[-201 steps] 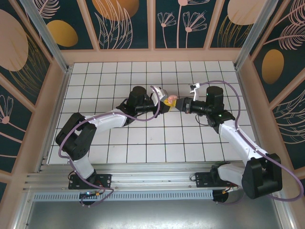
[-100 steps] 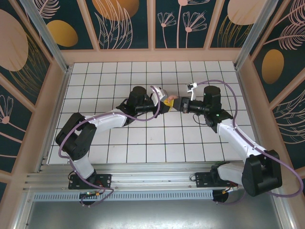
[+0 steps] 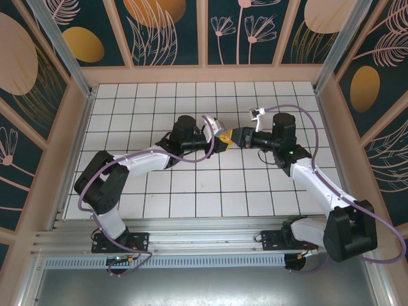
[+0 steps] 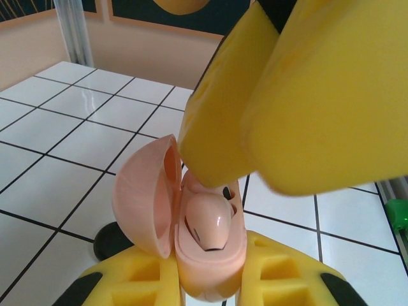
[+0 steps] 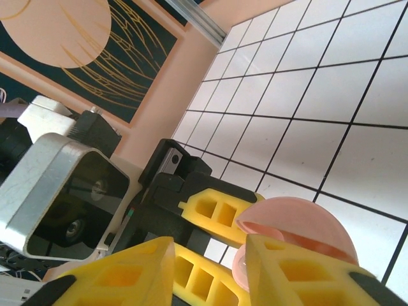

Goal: Insert wireless bluetooth earbuds into charging case

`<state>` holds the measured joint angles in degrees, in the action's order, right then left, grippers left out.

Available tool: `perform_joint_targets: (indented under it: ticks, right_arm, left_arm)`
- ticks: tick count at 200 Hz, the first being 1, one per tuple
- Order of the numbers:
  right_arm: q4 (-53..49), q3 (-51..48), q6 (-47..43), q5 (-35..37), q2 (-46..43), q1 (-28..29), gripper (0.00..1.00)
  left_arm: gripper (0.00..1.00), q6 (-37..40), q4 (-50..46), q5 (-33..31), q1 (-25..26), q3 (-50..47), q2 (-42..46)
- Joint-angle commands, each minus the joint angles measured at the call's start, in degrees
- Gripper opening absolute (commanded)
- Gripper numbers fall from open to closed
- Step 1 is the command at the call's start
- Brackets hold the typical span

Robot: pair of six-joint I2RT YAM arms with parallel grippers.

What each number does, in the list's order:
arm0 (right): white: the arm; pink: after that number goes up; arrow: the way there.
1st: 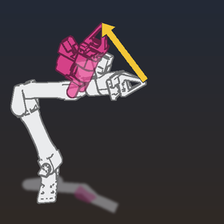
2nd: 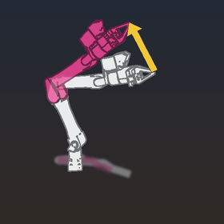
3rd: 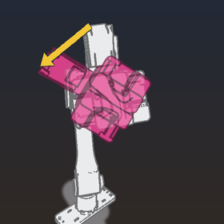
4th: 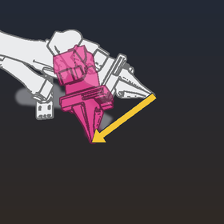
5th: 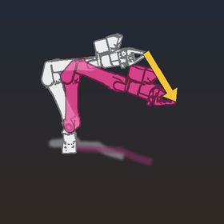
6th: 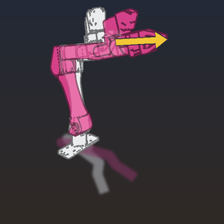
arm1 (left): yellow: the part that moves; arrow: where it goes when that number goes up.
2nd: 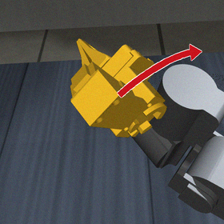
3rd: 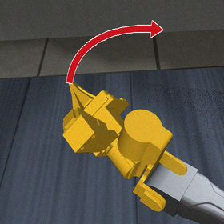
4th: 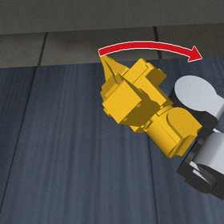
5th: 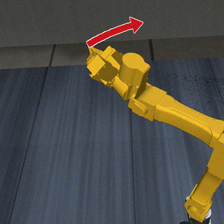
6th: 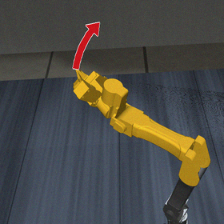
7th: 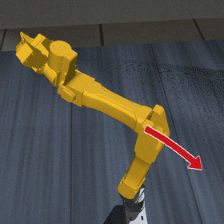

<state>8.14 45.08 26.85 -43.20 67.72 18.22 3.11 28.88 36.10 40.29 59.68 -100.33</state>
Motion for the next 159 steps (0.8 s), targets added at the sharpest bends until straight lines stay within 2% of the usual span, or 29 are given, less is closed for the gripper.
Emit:
perform_joint_targets:
  ticks: [1,22,44,73,100,128,159]
  right_arm:
    - [-1.25,3.03,-4.71,1.17,-5.22,-0.31,0.39]
    - [-8.12,4.94,-9.53,0.99,-6.58,-2.79,0.43]
    - [-12.44,6.04,-12.92,-4.66,-4.79,-6.14,0.51]
    - [-15.26,7.58,-16.33,-10.40,-0.68,-6.57,0.57]
    - [-13.29,7.75,-16.47,-15.02,0.89,-5.86,0.58]
    - [-12.12,7.56,-17.10,-18.89,0.55,-5.00,0.57]
    - [-11.07,5.95,-17.23,-21.50,-2.26,-4.89,0.52]
  left_arm:
    - [0.04,2.12,1.05,3.82,0.25,1.27,1.78]
    - [0.04,2.61,2.17,6.64,0.30,0.58,3.37]
    - [0.04,3.21,3.24,10.47,0.29,0.20,4.05]
    - [0.05,3.89,3.77,13.52,0.34,-0.01,4.69]
    - [0.05,4.27,2.78,14.26,0.30,0.51,4.63]
    - [0.05,4.54,1.37,12.14,0.32,1.04,4.45]
    - [0.05,4.90,-0.38,9.53,0.28,1.47,4.11]
